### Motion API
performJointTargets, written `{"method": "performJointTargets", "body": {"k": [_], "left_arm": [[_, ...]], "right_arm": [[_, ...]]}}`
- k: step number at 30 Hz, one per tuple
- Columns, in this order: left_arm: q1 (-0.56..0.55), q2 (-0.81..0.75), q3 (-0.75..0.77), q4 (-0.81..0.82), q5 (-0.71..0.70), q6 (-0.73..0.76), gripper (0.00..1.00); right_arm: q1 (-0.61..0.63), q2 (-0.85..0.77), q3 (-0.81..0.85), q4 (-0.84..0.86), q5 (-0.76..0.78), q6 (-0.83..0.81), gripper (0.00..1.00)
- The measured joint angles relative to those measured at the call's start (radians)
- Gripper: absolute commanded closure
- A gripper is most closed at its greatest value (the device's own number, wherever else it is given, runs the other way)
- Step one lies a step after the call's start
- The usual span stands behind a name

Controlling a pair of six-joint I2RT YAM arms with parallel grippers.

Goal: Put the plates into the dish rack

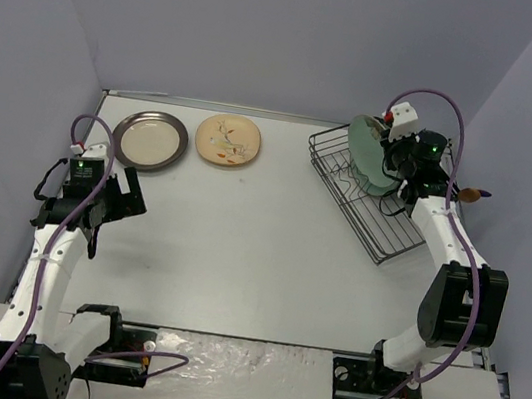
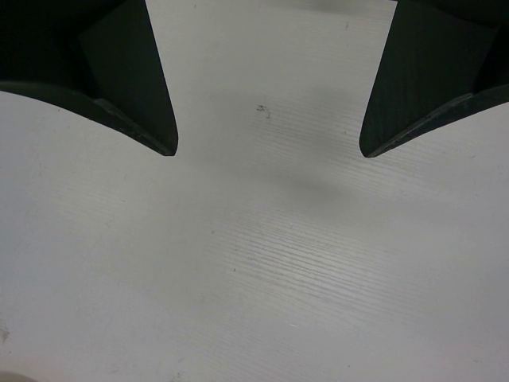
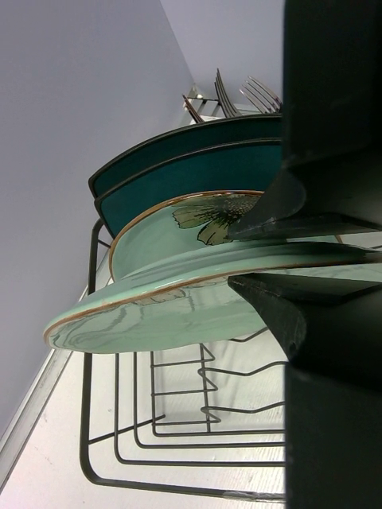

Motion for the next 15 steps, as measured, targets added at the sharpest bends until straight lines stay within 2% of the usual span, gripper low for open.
{"method": "performJointTargets", "body": {"k": [15], "left_arm": [[0.000,0.000,0.000,0.000,0.000,0.000,0.03]], "right_arm": [[-0.034,-0.034,-0.049,0.037,0.009,0.033,1.00]]}}
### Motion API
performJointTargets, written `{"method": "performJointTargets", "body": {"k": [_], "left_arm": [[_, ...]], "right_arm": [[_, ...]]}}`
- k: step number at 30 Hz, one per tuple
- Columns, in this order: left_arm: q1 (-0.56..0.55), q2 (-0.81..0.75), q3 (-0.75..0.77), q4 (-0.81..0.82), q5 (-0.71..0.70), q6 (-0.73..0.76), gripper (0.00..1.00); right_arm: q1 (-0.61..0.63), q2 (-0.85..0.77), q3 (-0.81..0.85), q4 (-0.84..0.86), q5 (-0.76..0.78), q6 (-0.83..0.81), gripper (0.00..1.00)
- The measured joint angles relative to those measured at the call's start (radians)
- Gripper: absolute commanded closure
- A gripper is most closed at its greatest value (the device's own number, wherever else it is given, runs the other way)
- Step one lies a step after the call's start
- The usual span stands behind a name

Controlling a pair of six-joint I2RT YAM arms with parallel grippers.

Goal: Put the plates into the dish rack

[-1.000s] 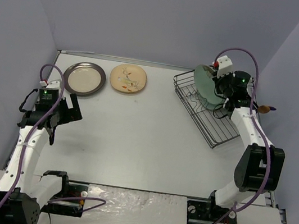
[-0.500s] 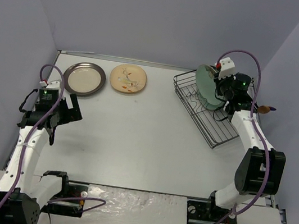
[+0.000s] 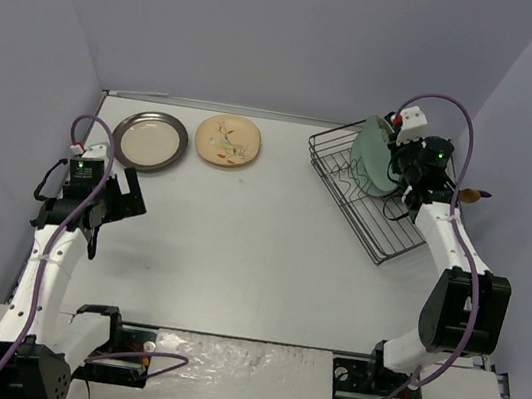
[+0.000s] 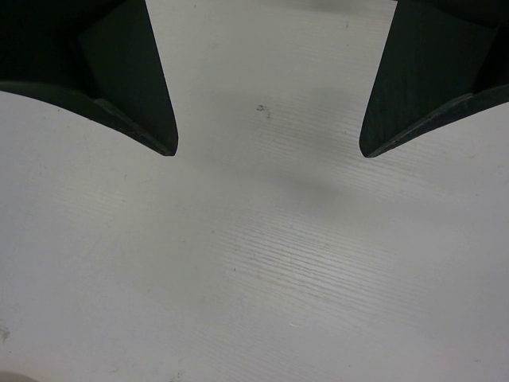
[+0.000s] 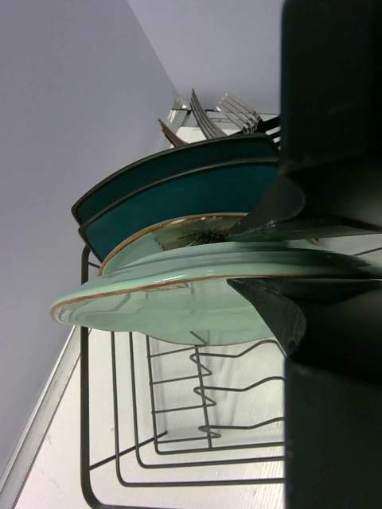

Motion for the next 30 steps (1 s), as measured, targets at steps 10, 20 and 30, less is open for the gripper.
{"method": "performJointTargets", "body": {"k": [10,20,30], "left_arm": [[0.000,0.000,0.000,0.000,0.000,0.000,0.03],[0.001,0.000,0.000,0.000,0.002,0.000,0.03],[0.002,0.000,0.000,0.000,0.003,0.000,0.03]], "right_arm": [[-0.009,0.001,-0.015,0.015,-0.016,0.022,1.00],[-0.010,0.073,-0.018,0.026,-0.082,0.029,1.00],[-0.009,0.156,-0.018,0.075,-0.112,0.042,0.67]]}}
